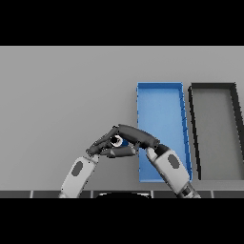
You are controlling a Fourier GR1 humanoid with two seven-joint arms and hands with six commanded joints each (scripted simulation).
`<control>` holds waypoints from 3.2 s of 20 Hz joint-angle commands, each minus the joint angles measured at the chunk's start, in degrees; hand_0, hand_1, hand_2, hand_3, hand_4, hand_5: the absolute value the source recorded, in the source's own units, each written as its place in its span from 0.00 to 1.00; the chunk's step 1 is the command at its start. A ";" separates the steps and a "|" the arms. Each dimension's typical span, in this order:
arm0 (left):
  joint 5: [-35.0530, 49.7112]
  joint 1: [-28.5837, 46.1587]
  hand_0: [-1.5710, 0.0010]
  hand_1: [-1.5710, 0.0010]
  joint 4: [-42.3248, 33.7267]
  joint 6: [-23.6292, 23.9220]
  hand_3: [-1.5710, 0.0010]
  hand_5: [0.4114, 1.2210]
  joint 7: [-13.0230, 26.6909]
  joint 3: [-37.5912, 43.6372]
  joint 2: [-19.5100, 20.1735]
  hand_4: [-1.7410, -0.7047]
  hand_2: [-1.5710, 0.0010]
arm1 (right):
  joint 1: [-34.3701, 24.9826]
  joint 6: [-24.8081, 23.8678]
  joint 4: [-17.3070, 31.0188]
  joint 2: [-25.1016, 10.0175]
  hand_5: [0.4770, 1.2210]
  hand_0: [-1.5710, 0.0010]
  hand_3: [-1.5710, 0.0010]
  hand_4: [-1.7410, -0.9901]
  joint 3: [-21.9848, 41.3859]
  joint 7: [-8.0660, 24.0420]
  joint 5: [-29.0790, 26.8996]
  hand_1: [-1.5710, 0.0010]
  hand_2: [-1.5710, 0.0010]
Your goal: Pick up the blue pipe and place it into the blue bin.
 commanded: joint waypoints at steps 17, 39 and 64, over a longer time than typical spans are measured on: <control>-1.26 -0.07 0.98 0.98 2.07 -3.08 0.99 0.15 9.54 1.50 0.03 0.74 0.98 | 1.11 2.57 -1.13 7.16 1.00 0.00 0.00 0.33 -4.41 0.62 3.79 0.00 0.00; -0.75 1.80 1.00 1.00 -0.74 -3.02 1.00 0.07 10.54 2.14 2.54 0.77 1.00 | -22.63 -14.10 11.22 -8.60 1.00 0.00 0.00 0.32 -32.43 10.12 -7.73 0.00 0.00; -3.14 0.46 1.00 1.00 -0.39 -0.86 1.00 0.10 7.69 2.39 3.02 0.79 1.00 | -3.32 -52.88 21.57 -39.59 0.90 0.31 0.81 0.36 7.64 10.77 -37.26 0.35 0.37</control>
